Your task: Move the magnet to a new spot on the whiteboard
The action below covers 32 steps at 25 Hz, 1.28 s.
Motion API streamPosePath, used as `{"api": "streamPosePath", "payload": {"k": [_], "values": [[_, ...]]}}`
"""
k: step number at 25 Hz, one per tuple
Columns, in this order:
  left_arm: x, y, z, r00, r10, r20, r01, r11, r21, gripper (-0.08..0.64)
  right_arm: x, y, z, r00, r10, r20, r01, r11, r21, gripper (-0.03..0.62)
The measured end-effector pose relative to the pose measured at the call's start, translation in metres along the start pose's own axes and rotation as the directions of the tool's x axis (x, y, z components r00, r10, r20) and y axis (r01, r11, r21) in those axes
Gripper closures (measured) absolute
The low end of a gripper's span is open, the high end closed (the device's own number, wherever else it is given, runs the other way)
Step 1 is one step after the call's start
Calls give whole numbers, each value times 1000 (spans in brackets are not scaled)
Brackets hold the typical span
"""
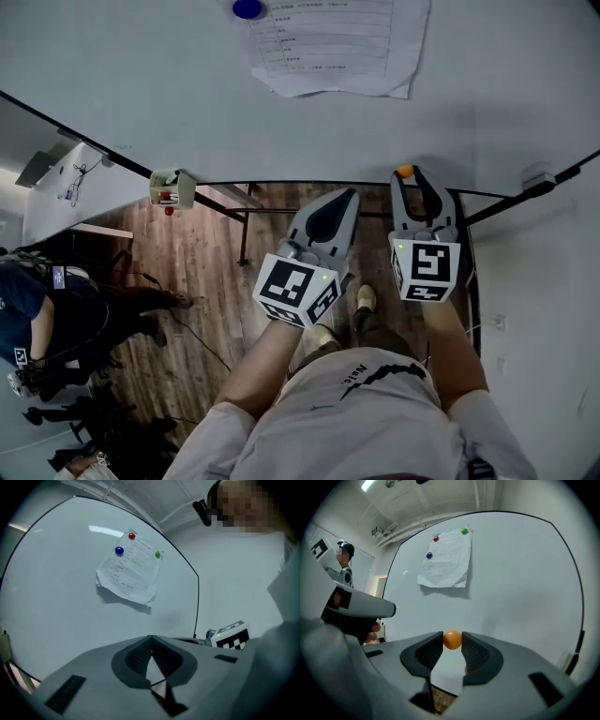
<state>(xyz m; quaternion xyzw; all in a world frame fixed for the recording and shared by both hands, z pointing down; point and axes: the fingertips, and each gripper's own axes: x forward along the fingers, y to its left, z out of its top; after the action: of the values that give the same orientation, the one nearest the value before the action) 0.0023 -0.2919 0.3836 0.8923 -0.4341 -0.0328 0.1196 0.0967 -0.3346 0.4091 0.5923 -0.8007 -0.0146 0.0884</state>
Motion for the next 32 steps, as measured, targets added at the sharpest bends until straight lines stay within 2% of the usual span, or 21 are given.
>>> {"api": "streamPosePath", "payload": {"k": [13, 22, 32], "values": [[34, 27, -13, 999, 23, -28, -23, 1000, -11, 549, 57, -26, -25, 999, -34, -9, 34, 999, 31, 462], [42, 33, -21, 998, 30, -54, -30, 999, -12, 549, 71, -36, -24, 993, -92, 69, 92, 996, 11, 462], [44, 37, -23, 998, 32, -55, -33, 999, -17, 549, 76, -38, -25, 989, -111, 99, 113, 994, -12, 462]]}}
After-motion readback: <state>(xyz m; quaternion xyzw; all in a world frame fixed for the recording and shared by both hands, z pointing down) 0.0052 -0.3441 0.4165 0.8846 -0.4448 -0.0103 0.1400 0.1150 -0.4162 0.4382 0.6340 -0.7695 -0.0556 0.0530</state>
